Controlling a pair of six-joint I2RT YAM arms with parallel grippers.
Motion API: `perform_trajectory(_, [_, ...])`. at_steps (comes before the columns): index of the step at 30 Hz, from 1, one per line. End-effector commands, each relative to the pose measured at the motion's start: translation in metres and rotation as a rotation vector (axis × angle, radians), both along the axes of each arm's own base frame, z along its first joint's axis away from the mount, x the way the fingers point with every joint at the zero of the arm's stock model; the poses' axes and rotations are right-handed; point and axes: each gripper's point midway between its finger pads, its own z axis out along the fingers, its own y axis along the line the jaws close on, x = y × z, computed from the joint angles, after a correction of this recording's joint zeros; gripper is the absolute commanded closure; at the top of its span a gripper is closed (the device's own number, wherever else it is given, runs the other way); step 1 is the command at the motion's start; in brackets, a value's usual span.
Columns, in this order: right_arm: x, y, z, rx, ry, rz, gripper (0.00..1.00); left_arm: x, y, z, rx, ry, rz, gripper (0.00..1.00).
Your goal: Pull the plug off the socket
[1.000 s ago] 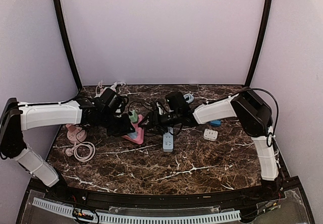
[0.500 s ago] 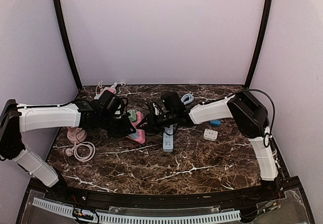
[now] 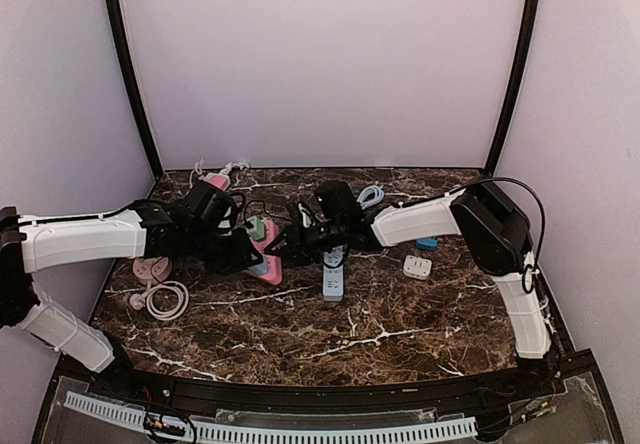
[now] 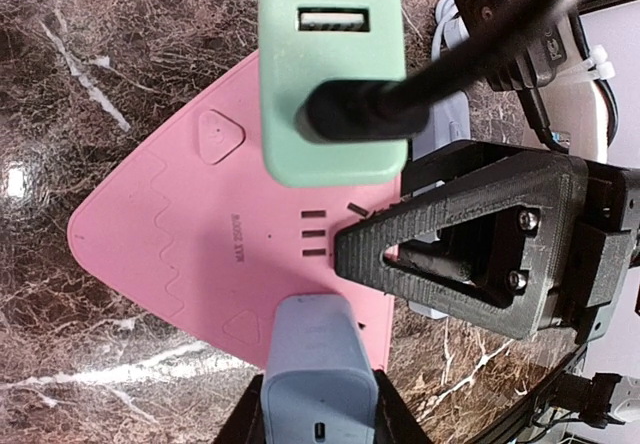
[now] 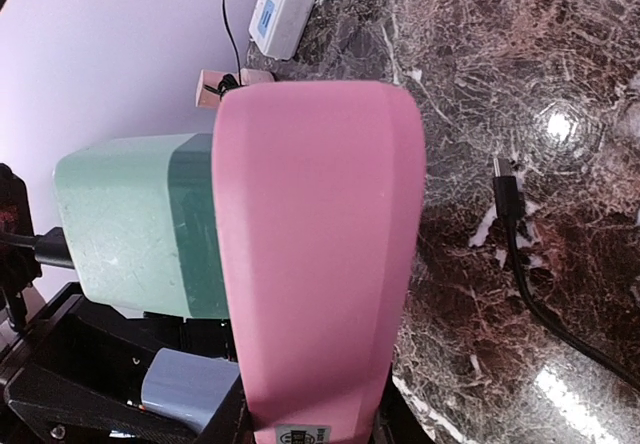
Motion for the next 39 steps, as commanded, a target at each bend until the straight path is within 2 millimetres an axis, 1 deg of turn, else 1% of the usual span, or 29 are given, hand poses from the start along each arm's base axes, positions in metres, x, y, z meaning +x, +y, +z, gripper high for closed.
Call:
perform_trajectory(1, [0.013, -0.018, -0.040, -0.115, 0.025, -0.077, 0.97, 0.003, 0.001, 0.046, -0.080, -0.136, -0.003, 1.00])
perform_trajectory(2, [0.014, -0.020, -0.041, -0.119, 0.026, -0.085, 0.97, 0.002, 0.002, 0.045, -0.079, -0.139, -0.007, 1.00])
perform_trajectory(6, [0.016, -0.023, -0.044, -0.135, 0.024, -0.105, 0.98, 0.000, 0.000, 0.054, -0.099, -0.165, -0.030, 1.00])
perform_trajectory(8, [0.016, -0.022, -0.044, -0.127, 0.025, -0.098, 0.98, 0.000, 0.000, 0.055, -0.094, -0.169, -0.037, 1.00])
perform_trajectory(11, [0.015, -0.022, -0.043, -0.123, 0.019, -0.094, 0.97, -0.001, 0.005, 0.053, -0.073, -0.167, -0.022, 1.00])
perform_trajectory(12, [0.015, -0.023, -0.042, -0.124, 0.016, -0.092, 0.95, 0.000, 0.009, 0.053, -0.057, -0.170, -0.005, 1.00])
perform_trajectory(13, [0.015, -0.024, -0.042, -0.124, 0.014, -0.092, 0.93, -0.001, 0.017, 0.048, -0.024, -0.156, 0.019, 1.00])
perform_trajectory(14, [0.015, -0.025, -0.041, -0.121, 0.013, -0.093, 0.90, -0.001, 0.028, 0.044, 0.027, -0.149, 0.053, 1.00])
perform_trajectory(15, [0.015, -0.025, -0.039, -0.117, 0.011, -0.091, 0.86, 0.000, 0.033, 0.044, 0.044, -0.146, 0.070, 1.00])
perform_trajectory(18, [0.015, -0.026, -0.034, -0.107, -0.007, -0.078, 0.76, -0.002, 0.056, 0.036, 0.127, -0.119, 0.125, 1.00])
perform_trajectory(22, [0.013, -0.024, -0.025, -0.085, -0.027, -0.057, 0.66, 0.001, 0.088, 0.027, 0.201, -0.079, 0.193, 1.00])
perform_trajectory(23, [0.012, -0.023, -0.023, -0.075, -0.031, -0.052, 0.63, 0.003, 0.092, 0.027, 0.212, -0.078, 0.192, 1.00])
perform_trajectory(24, [0.012, -0.023, -0.021, -0.065, -0.033, -0.048, 0.61, 0.007, 0.102, 0.024, 0.229, -0.064, 0.216, 1.00])
perform_trajectory(25, [0.011, -0.022, -0.019, -0.057, -0.034, -0.046, 0.61, 0.011, 0.106, 0.025, 0.243, -0.069, 0.214, 1.00])
perform_trajectory(26, [0.011, -0.022, -0.018, -0.051, -0.034, -0.043, 0.59, 0.017, 0.115, 0.020, 0.263, -0.051, 0.236, 1.00])
perform_trajectory(27, [0.010, -0.021, -0.017, -0.045, -0.033, -0.035, 0.58, 0.024, 0.117, 0.017, 0.287, -0.045, 0.229, 1.00])
perform_trajectory(28, [0.010, -0.020, -0.015, -0.041, -0.033, -0.032, 0.57, 0.032, 0.121, 0.023, 0.297, -0.055, 0.234, 1.00])
perform_trajectory(29, [0.009, -0.020, -0.015, -0.039, -0.033, -0.029, 0.56, 0.038, 0.123, 0.017, 0.324, -0.038, 0.234, 1.00])
perform_trajectory(30, [0.009, -0.020, -0.014, -0.036, -0.033, -0.027, 0.56, 0.049, 0.125, 0.023, 0.333, -0.055, 0.234, 1.00])
perform_trajectory(31, [0.008, -0.020, -0.013, -0.035, -0.033, -0.025, 0.56, 0.056, 0.126, 0.017, 0.353, -0.039, 0.232, 1.00])
perform_trajectory(32, [0.008, -0.020, -0.013, -0.034, -0.034, -0.024, 0.56, 0.069, 0.127, 0.025, 0.358, -0.062, 0.235, 1.00])
perform_trajectory(33, [0.008, -0.019, -0.012, -0.030, -0.035, -0.021, 0.56, 0.077, 0.132, 0.017, 0.376, -0.040, 0.241, 1.00])
perform_trajectory(34, [0.007, -0.019, -0.011, -0.026, -0.034, -0.018, 0.56, 0.088, 0.129, 0.025, 0.364, -0.059, 0.231, 1.00])
perform_trajectory(35, [0.007, -0.019, -0.010, -0.023, -0.033, -0.015, 0.56, 0.099, 0.131, 0.018, 0.363, -0.049, 0.235, 1.00])
perform_trajectory(36, [0.006, -0.018, -0.009, -0.019, -0.032, -0.011, 0.55, 0.109, 0.126, 0.023, 0.336, -0.066, 0.215, 1.00])
perform_trajectory(37, [0.006, -0.019, -0.009, -0.019, -0.031, -0.008, 0.55, 0.122, 0.125, 0.019, 0.313, -0.076, 0.218, 0.99])
perform_trajectory(38, [0.005, -0.019, -0.008, -0.018, -0.032, -0.008, 0.55, 0.132, 0.117, 0.025, 0.265, -0.094, 0.191, 0.98])
perform_trajectory(39, [0.005, -0.019, -0.007, -0.015, -0.034, -0.007, 0.55, 0.145, 0.119, 0.019, 0.249, -0.095, 0.198, 0.97])
